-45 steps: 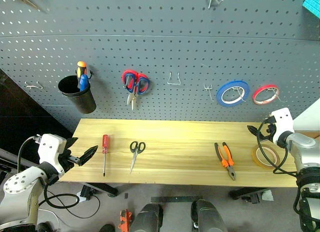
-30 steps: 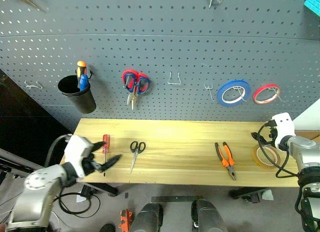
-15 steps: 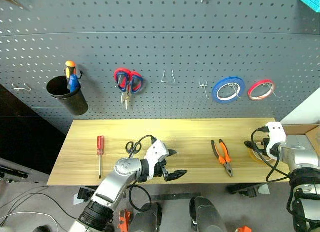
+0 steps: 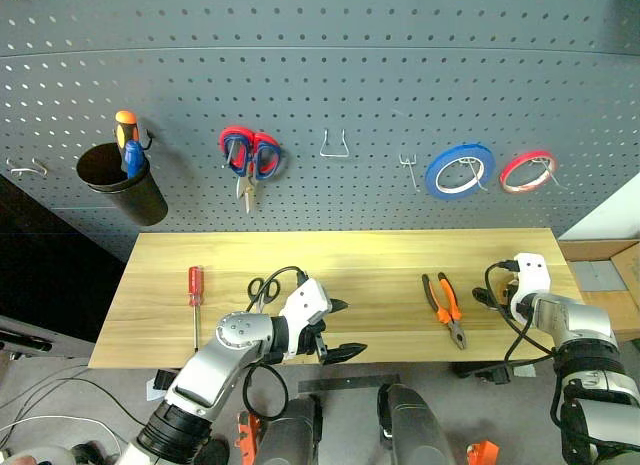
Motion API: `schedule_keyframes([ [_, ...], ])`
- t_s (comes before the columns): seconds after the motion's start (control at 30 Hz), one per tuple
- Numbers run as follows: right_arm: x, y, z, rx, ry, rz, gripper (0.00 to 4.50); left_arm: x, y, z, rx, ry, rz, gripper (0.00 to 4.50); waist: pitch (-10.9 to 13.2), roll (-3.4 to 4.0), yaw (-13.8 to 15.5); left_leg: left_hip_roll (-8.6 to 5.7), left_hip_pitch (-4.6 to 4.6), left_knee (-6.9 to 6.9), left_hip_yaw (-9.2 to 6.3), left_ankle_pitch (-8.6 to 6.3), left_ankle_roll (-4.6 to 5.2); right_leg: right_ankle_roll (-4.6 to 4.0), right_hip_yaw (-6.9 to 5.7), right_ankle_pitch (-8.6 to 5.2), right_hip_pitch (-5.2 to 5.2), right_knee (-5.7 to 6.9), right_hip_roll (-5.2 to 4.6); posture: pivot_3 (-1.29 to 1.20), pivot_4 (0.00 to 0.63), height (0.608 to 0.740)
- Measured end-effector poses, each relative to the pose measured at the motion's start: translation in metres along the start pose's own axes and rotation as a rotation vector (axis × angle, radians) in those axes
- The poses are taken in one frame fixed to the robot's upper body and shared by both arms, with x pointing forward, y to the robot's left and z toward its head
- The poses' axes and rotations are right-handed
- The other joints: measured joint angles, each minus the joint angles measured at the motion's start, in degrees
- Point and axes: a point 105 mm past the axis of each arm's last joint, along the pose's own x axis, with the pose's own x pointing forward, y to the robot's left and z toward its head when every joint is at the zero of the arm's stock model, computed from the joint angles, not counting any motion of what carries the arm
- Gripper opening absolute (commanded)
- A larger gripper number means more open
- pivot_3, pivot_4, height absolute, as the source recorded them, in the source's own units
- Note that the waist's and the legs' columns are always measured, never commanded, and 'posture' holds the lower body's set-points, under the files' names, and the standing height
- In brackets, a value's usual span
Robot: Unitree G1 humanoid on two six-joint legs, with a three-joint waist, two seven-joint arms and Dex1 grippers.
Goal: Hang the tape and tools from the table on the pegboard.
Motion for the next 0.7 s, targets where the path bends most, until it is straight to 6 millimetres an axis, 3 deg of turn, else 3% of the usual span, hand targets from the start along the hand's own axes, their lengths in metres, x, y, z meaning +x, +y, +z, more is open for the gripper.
schedule_keyframes([
  [0.07, 0.0, 0.002, 0.0, 0.007, 0.008, -0.011, 4.5, -0.001, 0.0, 0.001, 0.003, -0.001, -0.002, 4.48, 0.0, 0.0, 0.0, -0.01, -0.01, 0.01, 0.0, 0.0, 0.0, 0.01, 0.0, 0.0, 0.0, -0.01, 0.0, -0.08, 0.307, 0.74],
  [0.17, 0.0, 0.001, -0.001, 0.025, 0.018, -0.045, 3.86, -0.001, -0.001, 0.002, 0.005, -0.004, -0.003, 4.5, 0.0, -0.01, 0.1, -0.02, -0.02, 0.01, 0.0, 0.0, 0.0, 0.09, 0.01, -0.04, 0.01, -0.03, 0.0, -0.08, 0.302, 0.74],
  [0.53, -0.001, -0.011, -0.001, 0.064, 0.015, -0.121, 0.19, 0.001, 0.006, 0.016, 0.045, -0.026, 0.0, 4.5, 0.0, -0.01, 0.3, -0.03, -0.01, 0.01, 0.01, 0.0, -0.01, 0.28, 0.0, -0.15, 0.0, -0.03, 0.0, -0.12, 0.277, 0.74],
  [0.7, -0.023, -0.002, -0.005, -0.042, -0.045, -0.082, 0.09, 0.002, 0.02, 0.024, 0.051, -0.069, 0.036, 4.5, 0.0, 0.21, 0.5, -0.08, -0.43, 0.02, -0.01, 0.0, -0.02, 0.13, 0.01, -0.03, -0.41, 0.02, -0.01, -0.2, 0.26, 0.74],
])
